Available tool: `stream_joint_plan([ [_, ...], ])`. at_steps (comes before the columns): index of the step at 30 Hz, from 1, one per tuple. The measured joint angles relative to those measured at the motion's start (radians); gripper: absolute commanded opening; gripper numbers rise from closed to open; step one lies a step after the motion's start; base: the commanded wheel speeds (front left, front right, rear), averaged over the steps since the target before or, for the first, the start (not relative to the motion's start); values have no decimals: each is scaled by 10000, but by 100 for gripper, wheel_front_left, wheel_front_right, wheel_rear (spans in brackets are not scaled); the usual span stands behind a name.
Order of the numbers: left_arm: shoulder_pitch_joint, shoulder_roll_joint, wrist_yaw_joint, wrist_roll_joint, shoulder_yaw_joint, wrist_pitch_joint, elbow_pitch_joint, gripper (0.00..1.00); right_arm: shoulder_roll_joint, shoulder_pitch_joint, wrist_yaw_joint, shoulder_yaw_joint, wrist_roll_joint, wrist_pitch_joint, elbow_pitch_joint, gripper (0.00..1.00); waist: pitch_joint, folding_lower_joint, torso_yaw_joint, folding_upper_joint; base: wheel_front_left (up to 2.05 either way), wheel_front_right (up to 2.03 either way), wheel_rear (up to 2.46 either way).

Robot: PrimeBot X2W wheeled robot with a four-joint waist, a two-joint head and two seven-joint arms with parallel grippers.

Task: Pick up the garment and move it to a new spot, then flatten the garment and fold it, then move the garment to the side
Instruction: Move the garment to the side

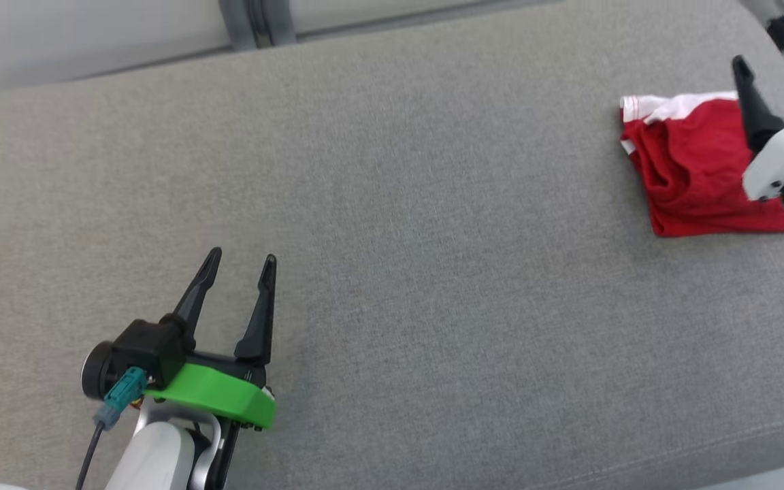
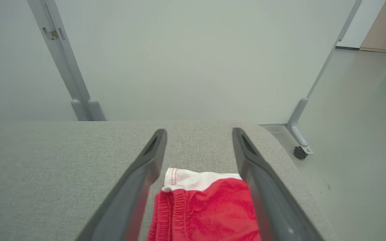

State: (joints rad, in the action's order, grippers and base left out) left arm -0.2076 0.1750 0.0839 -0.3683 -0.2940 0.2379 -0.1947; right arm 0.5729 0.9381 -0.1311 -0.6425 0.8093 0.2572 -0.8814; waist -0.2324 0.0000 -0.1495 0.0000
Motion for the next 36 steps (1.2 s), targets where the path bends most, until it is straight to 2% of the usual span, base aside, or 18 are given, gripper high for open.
stream_joint_plan([
  [7, 520, 35, -309, -182, 424, 104, -84, 100, -201, -1483, 0, 673, -268, 50, 1607, 100, 1107, 0, 317, 0, 0, 0, 0],
  [15, 1280, 75, -581, -401, 784, 186, -94, 100, -734, -3591, 2, 1718, -775, 56, 2991, 100, 2126, 0, 874, -1, 0, 0, 0],
  [25, 1696, 102, -715, -451, 1085, 203, -67, 100, -1755, -6183, 0, 3348, -1962, 56, 4084, 100, 2644, 0, 1623, 0, 0, 0, 0],
  [36, 1920, 203, -807, -123, 1503, 240, 10, 100, -2677, -7839, 2, 4765, -3591, 56, 5336, 100, 2781, 0, 1675, 0, 0, 0, 0],
])
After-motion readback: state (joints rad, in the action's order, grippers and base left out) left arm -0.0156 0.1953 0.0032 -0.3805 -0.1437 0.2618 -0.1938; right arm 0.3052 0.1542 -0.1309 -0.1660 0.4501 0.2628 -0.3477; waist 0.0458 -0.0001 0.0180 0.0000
